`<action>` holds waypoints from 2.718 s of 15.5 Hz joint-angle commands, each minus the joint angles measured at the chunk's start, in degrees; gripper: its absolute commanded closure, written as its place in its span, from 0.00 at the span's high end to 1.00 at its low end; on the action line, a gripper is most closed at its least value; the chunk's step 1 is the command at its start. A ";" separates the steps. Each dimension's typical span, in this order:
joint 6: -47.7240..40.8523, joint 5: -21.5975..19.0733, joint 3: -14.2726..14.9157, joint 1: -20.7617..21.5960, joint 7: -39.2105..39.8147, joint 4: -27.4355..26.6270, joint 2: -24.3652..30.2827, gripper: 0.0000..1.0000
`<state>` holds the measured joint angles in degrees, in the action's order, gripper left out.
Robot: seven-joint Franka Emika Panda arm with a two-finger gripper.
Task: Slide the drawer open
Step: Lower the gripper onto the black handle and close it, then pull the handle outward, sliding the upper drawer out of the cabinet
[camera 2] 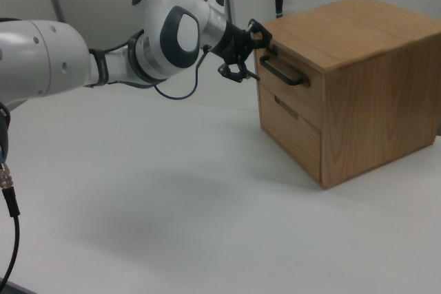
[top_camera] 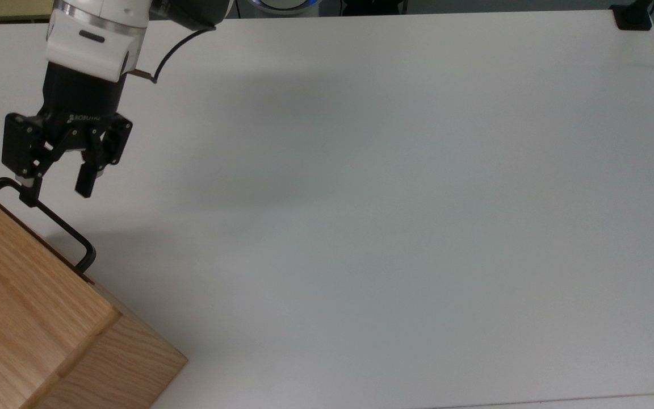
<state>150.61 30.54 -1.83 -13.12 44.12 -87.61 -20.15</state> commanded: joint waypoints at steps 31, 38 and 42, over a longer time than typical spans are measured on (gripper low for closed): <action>4.25 6.29 -1.34 -0.42 -0.34 -7.82 4.75 0.00; -2.32 6.11 -1.34 4.32 -5.43 -16.36 13.45 0.00; -7.77 5.94 -1.34 7.32 -8.17 -17.69 15.84 0.00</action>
<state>145.94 35.48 -2.88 -9.16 39.12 -102.10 -8.61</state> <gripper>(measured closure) 0.837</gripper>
